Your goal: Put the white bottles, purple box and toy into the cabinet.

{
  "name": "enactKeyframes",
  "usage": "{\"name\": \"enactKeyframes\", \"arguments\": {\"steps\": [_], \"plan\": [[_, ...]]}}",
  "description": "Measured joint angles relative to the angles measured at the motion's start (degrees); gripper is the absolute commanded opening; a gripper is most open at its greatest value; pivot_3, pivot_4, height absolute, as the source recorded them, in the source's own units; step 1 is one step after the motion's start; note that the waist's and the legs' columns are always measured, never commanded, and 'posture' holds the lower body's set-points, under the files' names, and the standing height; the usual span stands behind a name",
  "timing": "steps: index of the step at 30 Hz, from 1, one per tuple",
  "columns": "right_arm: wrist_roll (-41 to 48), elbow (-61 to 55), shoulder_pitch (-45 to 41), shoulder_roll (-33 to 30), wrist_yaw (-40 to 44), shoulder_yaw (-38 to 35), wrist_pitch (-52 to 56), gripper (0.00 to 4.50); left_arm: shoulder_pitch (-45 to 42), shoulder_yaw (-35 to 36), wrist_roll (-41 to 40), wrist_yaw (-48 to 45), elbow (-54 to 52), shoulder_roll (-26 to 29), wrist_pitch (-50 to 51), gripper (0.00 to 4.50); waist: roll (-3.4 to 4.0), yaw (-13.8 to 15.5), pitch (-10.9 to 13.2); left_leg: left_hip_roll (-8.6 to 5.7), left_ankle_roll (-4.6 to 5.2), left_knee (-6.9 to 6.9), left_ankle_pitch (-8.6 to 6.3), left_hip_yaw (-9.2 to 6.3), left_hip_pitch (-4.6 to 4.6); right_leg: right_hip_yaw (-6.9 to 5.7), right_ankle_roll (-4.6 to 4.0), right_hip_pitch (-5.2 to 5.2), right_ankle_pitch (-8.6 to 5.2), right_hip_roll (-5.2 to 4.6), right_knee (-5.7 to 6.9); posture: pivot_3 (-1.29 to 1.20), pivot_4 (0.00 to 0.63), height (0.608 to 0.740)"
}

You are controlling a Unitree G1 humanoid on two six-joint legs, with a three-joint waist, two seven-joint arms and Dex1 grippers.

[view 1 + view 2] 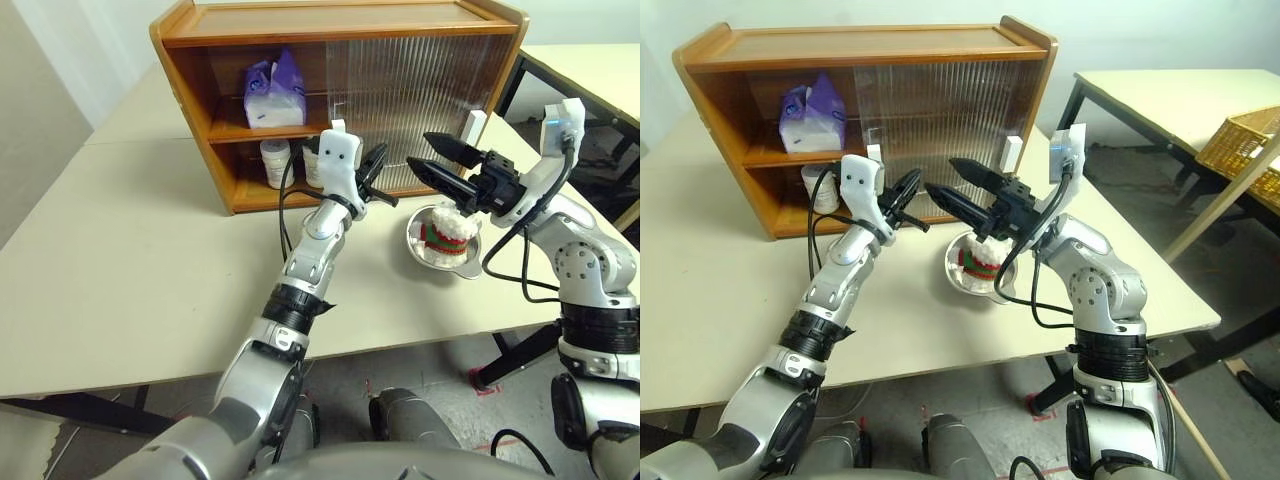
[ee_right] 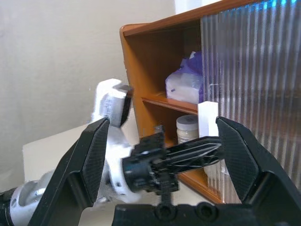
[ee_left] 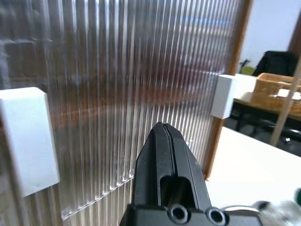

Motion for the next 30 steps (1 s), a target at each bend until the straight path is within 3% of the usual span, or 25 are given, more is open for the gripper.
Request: {"name": "enactKeyframes", "arguments": {"steps": [6, 13, 30], "plan": [[0.1, -1.5, 1.5, -0.4, -0.9, -0.2, 0.0, 4.5, -3.2, 4.5, 2.3, 13.7, 8.3, 0.1, -4.4, 0.03, 0.0, -2.1, 0.0, -0.35, 0.07, -0.03, -0.01, 0.12, 0.01, 0.19, 0.37, 0.0, -0.1, 0.03, -0.03, -0.23, 0.017, 0.74], [0.3, -1.8, 1.5, -0.4, -1.2, -0.2, 0.0, 4.5, -3.4, 5.1, 2.5, 18.9, 9.7, 0.3, -5.9, 0.03, -0.03, -3.5, 0.0, -0.85, 0.22, 0.0, 0.05, 0.29, 0.02, 0.18, 0.6, 0.02, -0.05, -0.02, -0.06, -0.21, 0.026, 0.74], [0.2, 0.1, 0.7, -0.1, -0.1, 0.0, 0.0, 4.5, 2.5, 6.9, 3.9, 21.7, -5.7, 2.6, -0.7, 0.03, -0.02, -4.2, 0.1, -1.02, 0.13, -0.07, -0.01, 0.26, 0.0, 0.45, 0.69, -0.02, -0.07, -0.06, -0.11, -0.18, 0.038, 0.74]]}}
